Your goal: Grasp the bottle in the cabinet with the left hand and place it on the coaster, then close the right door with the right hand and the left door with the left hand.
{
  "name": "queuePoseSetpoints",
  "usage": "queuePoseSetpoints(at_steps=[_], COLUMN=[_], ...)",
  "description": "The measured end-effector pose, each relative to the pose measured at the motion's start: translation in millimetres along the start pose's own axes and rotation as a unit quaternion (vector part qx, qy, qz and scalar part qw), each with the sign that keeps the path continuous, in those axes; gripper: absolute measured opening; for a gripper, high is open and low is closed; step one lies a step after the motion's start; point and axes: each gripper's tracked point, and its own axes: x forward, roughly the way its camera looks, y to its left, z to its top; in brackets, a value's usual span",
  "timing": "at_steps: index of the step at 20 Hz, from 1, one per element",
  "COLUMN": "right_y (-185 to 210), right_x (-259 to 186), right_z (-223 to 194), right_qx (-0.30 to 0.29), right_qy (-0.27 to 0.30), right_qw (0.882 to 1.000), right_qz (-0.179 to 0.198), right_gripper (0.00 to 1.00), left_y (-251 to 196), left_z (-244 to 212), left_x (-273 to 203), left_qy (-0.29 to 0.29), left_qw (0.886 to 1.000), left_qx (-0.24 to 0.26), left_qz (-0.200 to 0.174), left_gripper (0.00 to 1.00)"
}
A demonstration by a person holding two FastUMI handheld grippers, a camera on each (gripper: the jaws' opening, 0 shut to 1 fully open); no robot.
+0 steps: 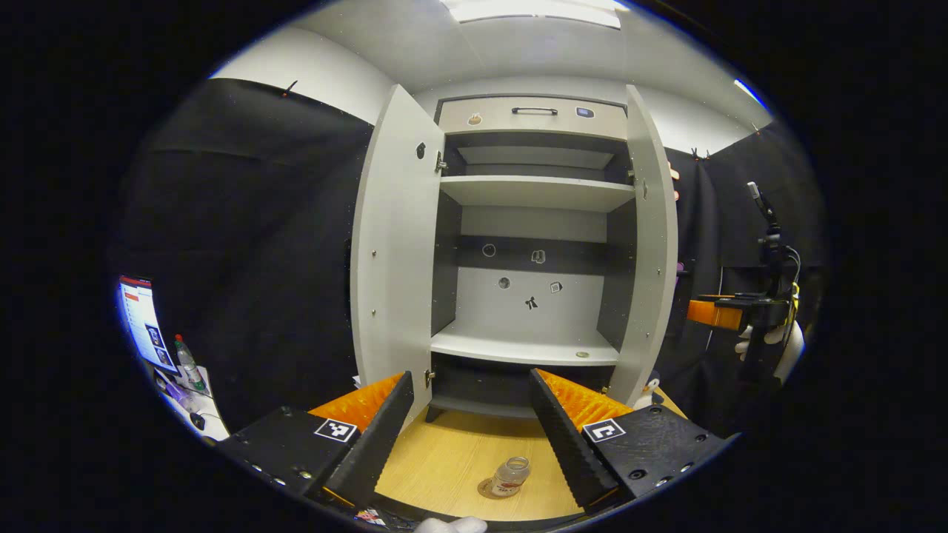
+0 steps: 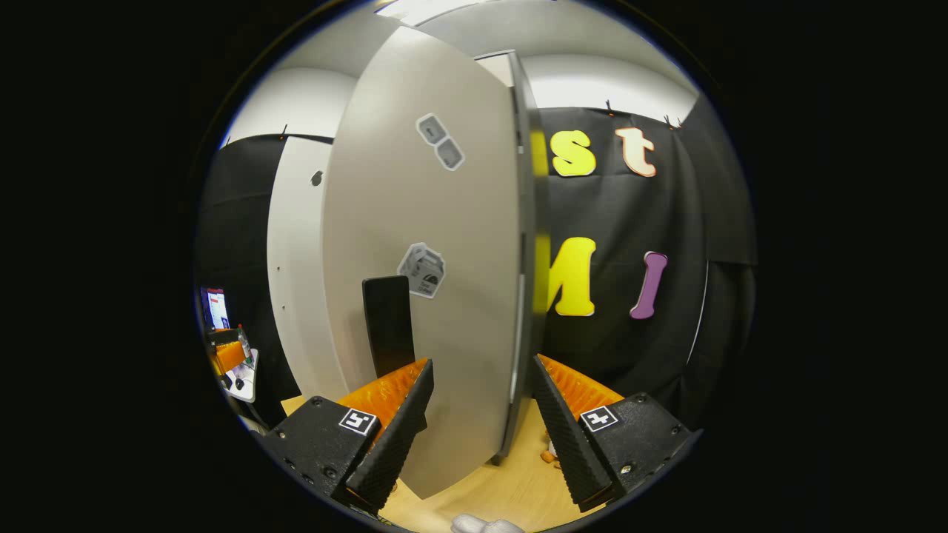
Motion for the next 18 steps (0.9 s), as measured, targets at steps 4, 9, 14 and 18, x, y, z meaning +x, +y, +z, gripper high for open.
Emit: queuePoseSetpoints(at_steps=[4,9,14,18], right_y=[32,81,89,89], right_x=[28,53,33,8], right_z=[1,-9,0,2], right_qx=[0.003,0.026,0.021,0.023], right_qy=[0.002,0.018,0.000,-0.002], right_qw=[1.000,0.999,1.000,1.000], right_qz=[0.011,0.033,0.014,-0.003], right_gripper=[0.82,0.82,0.82,0.82], left_y=[21,42,60,85], left_z=[3,7,6,15], left_x=[2,8,16,28], left_qy=[-0.004,-0.004,-0.003,-0.011], left_qw=[1.000,1.000,1.000,0.999], left_qx=[0.004,0.003,-0.001,0.021], left_qz=[-0.003,-0.013,-0.029,-0.029], left_gripper=[0.95,0.95,0.95,0.95])
